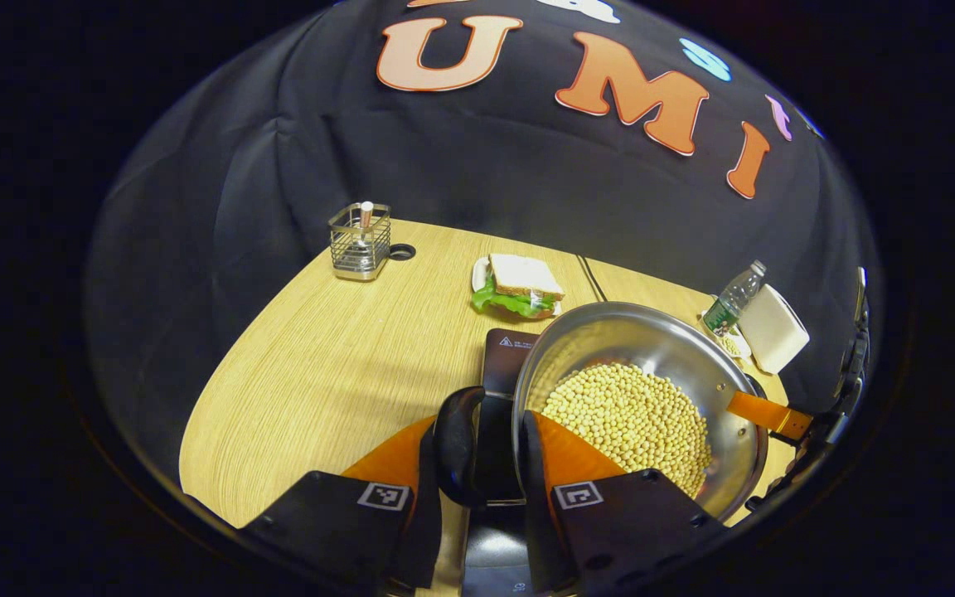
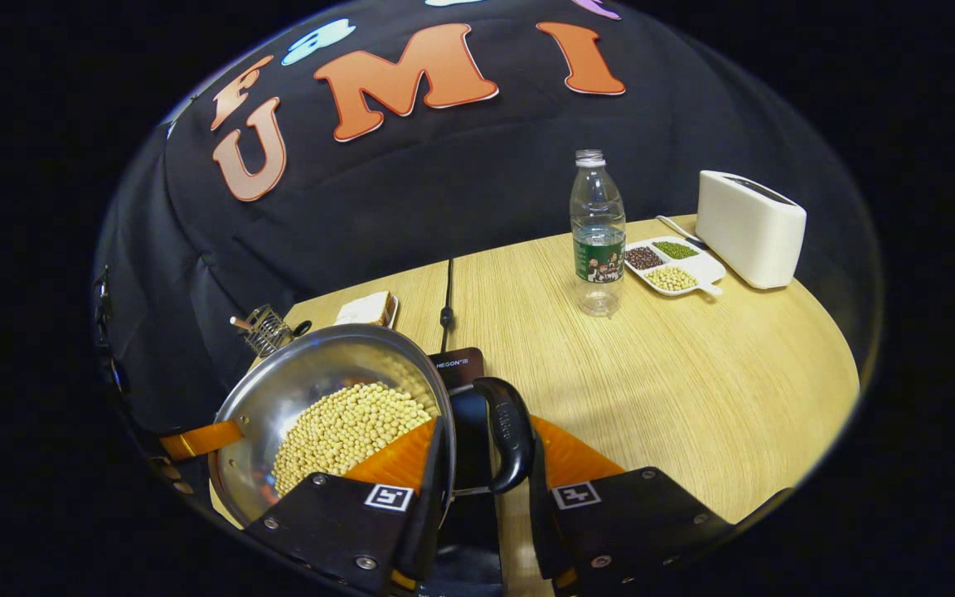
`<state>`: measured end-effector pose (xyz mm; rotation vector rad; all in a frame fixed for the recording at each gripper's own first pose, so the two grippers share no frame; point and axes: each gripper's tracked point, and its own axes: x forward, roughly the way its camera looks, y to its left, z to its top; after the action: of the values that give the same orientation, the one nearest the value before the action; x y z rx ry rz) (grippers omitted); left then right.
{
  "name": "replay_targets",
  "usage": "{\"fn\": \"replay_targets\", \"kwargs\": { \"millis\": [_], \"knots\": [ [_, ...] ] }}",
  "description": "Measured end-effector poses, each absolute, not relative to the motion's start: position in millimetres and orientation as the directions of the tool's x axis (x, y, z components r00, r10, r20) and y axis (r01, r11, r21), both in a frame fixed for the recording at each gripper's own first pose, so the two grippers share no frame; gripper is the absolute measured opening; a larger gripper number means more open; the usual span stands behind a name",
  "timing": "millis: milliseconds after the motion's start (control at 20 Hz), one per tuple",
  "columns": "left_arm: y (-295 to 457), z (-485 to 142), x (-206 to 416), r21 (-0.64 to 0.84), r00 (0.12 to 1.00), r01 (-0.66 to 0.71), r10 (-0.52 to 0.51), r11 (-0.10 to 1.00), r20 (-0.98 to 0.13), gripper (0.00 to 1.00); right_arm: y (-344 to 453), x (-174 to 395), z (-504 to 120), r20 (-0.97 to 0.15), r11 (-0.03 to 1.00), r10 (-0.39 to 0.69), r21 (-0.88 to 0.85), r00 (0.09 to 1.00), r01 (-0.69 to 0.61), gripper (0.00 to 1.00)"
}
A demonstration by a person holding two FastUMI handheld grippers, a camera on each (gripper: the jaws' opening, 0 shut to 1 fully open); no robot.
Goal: First push the handle of the pot to place it horizontally, then grasp the pot with both hands and set it on the induction cooktop.
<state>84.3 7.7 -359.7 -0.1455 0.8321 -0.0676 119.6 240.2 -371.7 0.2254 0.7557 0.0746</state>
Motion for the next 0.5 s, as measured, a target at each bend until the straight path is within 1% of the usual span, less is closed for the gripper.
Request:
{"fn": "replay_targets", "kwargs": {
  "millis": [50,100,150,250,300,400,450,500],
  "knots": [
    [8,-360,84,-0.154,0.673,0.005,-0.117,0.988,-0.73,0.53,241,120,-371,-0.67,0.973,0.147,0.229,0.728,0.014,0.47],
    [8,-361,83,-0.157,0.673,0.008,-0.122,0.988,-0.729,0.51,240,120,-371,-0.669,0.974,0.142,0.224,0.73,0.016,0.49],
    [8,-361,85,-0.162,0.676,0.004,-0.122,0.987,-0.726,0.57,240,121,-370,-0.668,0.975,0.141,0.221,0.731,0.014,0.51],
    [8,-361,83,-0.16,0.675,-0.004,-0.116,0.987,-0.729,0.59,241,120,-366,-0.666,0.972,0.152,0.235,0.73,0.012,0.57],
    [10,-359,83,-0.155,0.679,-0.009,-0.108,0.988,-0.727,0.58,240,122,-362,-0.654,0.971,0.151,0.237,0.741,0.012,0.54],
    [16,-348,87,-0.128,0.704,-0.026,-0.073,0.991,-0.706,0.72,234,122,-350,-0.636,0.973,0.142,0.229,0.759,0.009,0.72],
    [18,-339,89,-0.126,0.727,-0.032,-0.063,0.992,-0.684,0.8,230,120,-343,-0.626,0.974,0.141,0.228,0.767,0.007,0.78],
    [20,-328,90,-0.115,0.747,-0.036,-0.05,0.993,-0.663,0.87,227,119,-334,-0.611,0.973,0.143,0.232,0.778,0.004,0.88]
  ]
}}
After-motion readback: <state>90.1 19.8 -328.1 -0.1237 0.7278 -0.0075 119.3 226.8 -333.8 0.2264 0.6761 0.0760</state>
